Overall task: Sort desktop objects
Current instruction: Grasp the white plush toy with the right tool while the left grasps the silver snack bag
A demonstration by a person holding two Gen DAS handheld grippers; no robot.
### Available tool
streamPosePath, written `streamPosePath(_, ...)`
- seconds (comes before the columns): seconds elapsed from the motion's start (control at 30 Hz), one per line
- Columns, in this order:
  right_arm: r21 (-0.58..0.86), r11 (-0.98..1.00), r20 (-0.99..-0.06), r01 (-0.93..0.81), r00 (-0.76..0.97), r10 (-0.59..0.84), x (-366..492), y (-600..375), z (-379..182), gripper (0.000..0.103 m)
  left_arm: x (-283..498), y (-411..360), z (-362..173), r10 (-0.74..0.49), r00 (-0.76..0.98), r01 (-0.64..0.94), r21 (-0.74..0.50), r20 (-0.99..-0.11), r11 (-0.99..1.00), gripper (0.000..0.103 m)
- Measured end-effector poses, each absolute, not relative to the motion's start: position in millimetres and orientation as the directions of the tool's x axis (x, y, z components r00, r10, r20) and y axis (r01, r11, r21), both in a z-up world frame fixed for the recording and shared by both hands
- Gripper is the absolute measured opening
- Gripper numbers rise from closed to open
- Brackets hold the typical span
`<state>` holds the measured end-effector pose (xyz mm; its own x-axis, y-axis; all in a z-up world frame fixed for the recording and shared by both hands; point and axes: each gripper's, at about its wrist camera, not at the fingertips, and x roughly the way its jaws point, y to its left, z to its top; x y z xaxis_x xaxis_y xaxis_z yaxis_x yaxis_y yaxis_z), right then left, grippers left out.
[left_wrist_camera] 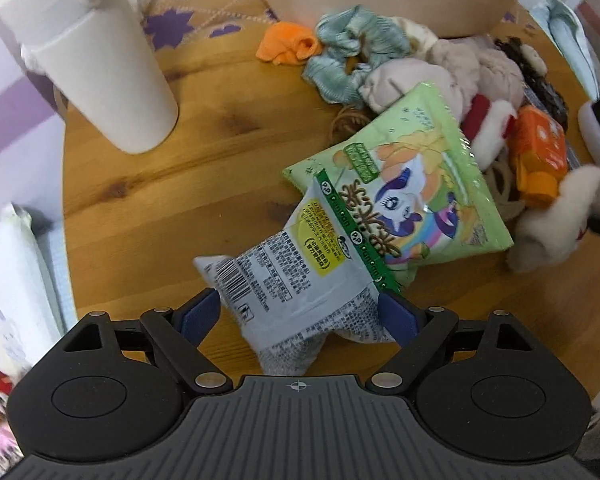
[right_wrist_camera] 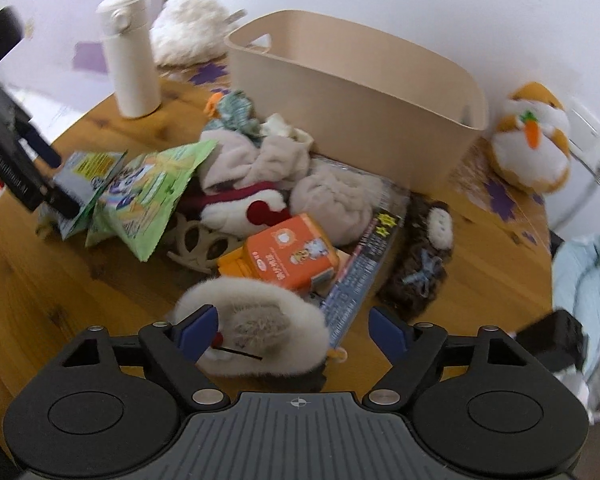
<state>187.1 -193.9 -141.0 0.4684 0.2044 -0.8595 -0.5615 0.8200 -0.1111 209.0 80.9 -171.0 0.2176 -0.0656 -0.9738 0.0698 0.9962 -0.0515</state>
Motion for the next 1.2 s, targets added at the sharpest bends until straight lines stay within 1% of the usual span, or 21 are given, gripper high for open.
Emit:
streamPosePath(0.03, -0.11, 0.811, -0.863, -0.574, 0.461, 0.209, 187.9, -192.4, -143.6, 0.081, 210.0, 83.9, -172.9, -0.081, 0.215, 0.044, -0.073, -0.973, 0.996, 0.088)
streamPosePath(0.1, -0.115, 0.798, -0.872, -0.592, 0.444, 0.204, 189.7, -189.5, -149.3, 0.077, 211.8, 89.6, -177.1, -0.102, 0.211, -0.015, -0.107, -0.972, 0.994, 0.088)
streamPosePath(0.23, -0.101, 0.788, -0.883, -0.607, 0.419, 0.21, 190.5, -188.5, -157.2, 0.071, 213.8, 94.6, -181.3, -0.122, 0.214, -0.075, -0.141, -0.969, 0.987, 0.088)
streamPosePath(0.27, -0.095, 0.788, -0.886, -0.608, 0.412, 0.211, 191.6, -188.8, -158.8, 0.068, 215.0, 96.2, -182.0, -0.127, 0.217, -0.098, -0.151, -0.968, 0.984, 0.088)
streamPosePath(0.3, -0.088, 0.791, -0.889, -0.605, 0.405, 0.211, 192.8, -189.3, -160.2, 0.063, 216.2, 98.4, -182.8, -0.131, 0.222, -0.123, -0.161, -0.966, 0.979, 0.088)
streamPosePath(0.33, -0.077, 0.794, -0.892, -0.603, 0.397, 0.216, 193.9, -190.0, -161.2, 0.061, 215.8, 100.5, -183.6, -0.137, 0.226, -0.146, -0.173, -0.964, 0.974, 0.088)
streamPosePath(0.37, -0.069, 0.796, -0.893, -0.602, 0.392, 0.219, 194.7, -190.2, -161.9, 0.055, 215.1, 102.3, -184.3, -0.141, 0.232, -0.168, -0.182, -0.962, 0.969, 0.088)
streamPosePath(0.4, -0.067, 0.796, -0.895, -0.602, 0.389, 0.219, 194.9, -190.7, -162.3, 0.045, 215.1, 103.1, -185.0, -0.144, 0.23, -0.183, -0.189, -0.962, 0.965, 0.088)
streamPosePath(0.43, -0.069, 0.793, -0.897, -0.605, 0.385, 0.216, 195.0, -190.4, -162.7, 0.041, 214.3, 103.3, -186.0, -0.143, 0.228, -0.197, -0.19, -0.963, 0.962, 0.087)
streamPosePath(0.47, -0.07, 0.79, -0.9, -0.609, 0.38, 0.213, 194.8, -190.6, -163.2, 0.035, 213.6, 103.4, -187.2, -0.145, 0.224, -0.21, -0.192, -0.964, 0.959, 0.083)
streamPosePath(0.53, -0.066, 0.788, -0.901, -0.612, 0.377, 0.217, 194.2, -192.0, -162.8, 0.03, 211.7, 102.2, -189.0, -0.159, 0.217, -0.225, -0.207, -0.963, 0.952, 0.081)
streamPosePath(0.6, -0.054, 0.788, -0.902, -0.613, 0.368, 0.224, 194.0, -193.9, -162.1, 0.022, 210.7, 102.5, -189.7, -0.162, 0.219, -0.237, -0.214, -0.962, 0.948, 0.078)
streamPosePath(0.7, -0.031, 0.79, -0.904, -0.613, 0.354, 0.239, 193.4, -196.6, -160.7, 0.018, 210.6, 101.7, -188.5, -0.169, 0.226, -0.254, -0.225, -0.959, 0.941, 0.07)
streamPosePath(0.77, -0.017, 0.792, -0.904, -0.61, 0.348, 0.248, 192.6, -197.7, -158.8, 0.017, 210.5, 98.3, -184.7, -0.157, 0.232, -0.246, -0.214, -0.96, 0.945, 0.064)
streamPosePath(0.83, -0.007, 0.794, -0.9, -0.608, 0.349, 0.259, 192.0, -199.0, -154.9, 0.016, 209.0, 93.2, -180.4, -0.142, 0.235, -0.225, -0.196, -0.962, 0.954, 0.063)
streamPosePath(1.2, 0.013, 0.804, -0.872, -0.594, 0.387, 0.3, 195.2, -213.8, -128.1, 0.015, 199.5, 87.3, -158.6, -0.173, 0.306, -0.183, -0.236, -0.936, 0.954, 0.061)
